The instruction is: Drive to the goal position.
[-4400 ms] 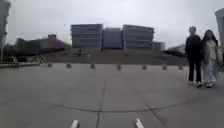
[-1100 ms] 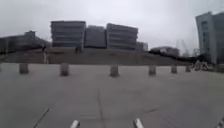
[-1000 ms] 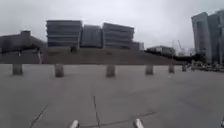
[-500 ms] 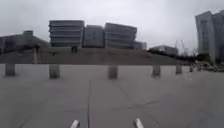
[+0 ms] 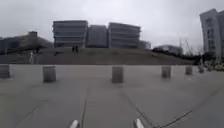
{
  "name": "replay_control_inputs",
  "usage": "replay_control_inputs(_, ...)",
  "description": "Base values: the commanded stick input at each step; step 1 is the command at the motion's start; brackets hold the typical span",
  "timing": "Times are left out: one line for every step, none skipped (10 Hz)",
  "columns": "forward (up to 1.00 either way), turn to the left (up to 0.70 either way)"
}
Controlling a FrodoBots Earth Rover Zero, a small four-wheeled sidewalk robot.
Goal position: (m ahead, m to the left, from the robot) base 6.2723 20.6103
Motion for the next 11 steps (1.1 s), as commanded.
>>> replay_control_inputs(1.0,0.0)
replay_control_inputs(1.0,0.0)
replay_control_inputs(1.0,0.0)
replay_control_inputs(1.0,0.0)
replay_control_inputs(1.0,0.0)
replay_control_inputs(1.0,0.0)
replay_control_inputs(1.0,0.0)
replay_control_inputs(1.0,0.0)
replay_control_inputs(1.0,0.0)
replay_control_inputs(1.0,0.0)
replay_control_inputs(1.0,0.0)
